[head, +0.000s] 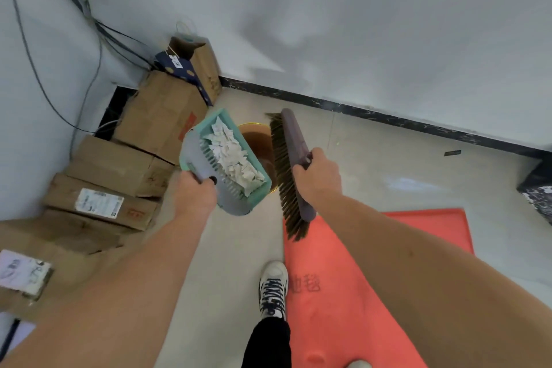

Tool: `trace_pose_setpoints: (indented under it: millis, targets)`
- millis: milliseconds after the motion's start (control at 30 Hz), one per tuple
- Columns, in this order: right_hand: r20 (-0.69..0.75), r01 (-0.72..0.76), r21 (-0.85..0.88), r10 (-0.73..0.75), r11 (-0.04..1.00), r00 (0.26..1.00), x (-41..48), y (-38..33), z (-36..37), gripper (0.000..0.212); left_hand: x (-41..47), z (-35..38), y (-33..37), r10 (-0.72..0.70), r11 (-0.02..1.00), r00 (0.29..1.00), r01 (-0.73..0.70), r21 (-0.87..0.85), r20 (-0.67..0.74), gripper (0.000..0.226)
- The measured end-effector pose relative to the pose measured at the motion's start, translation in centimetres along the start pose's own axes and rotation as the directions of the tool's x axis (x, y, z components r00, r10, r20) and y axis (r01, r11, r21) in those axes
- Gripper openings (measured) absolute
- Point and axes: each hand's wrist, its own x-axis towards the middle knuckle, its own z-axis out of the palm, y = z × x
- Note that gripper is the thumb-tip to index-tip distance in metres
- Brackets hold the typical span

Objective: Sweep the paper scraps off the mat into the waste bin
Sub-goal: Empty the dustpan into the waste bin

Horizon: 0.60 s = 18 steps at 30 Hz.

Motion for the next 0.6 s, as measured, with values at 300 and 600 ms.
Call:
trace_pose_setpoints:
  millis: [300, 600]
  targets:
    - [0.032, -0.056, 0.011, 0.055, 0.998, 0.998, 3.7, -0.6, 2.0, 0.027, 2.7, 2.8, 1.5, 0.077, 0.960, 0.992, -0.100, 0.262, 0.096, 0.035]
    - [0.042, -0.063, 0.035, 0.062, 0.997, 0.997, 4.7, -0.6, 2.5, 0.026, 3.1, 3.0, 2.4, 0.072, 0.957, 0.992, -0.098, 0.274, 0.104, 0.027]
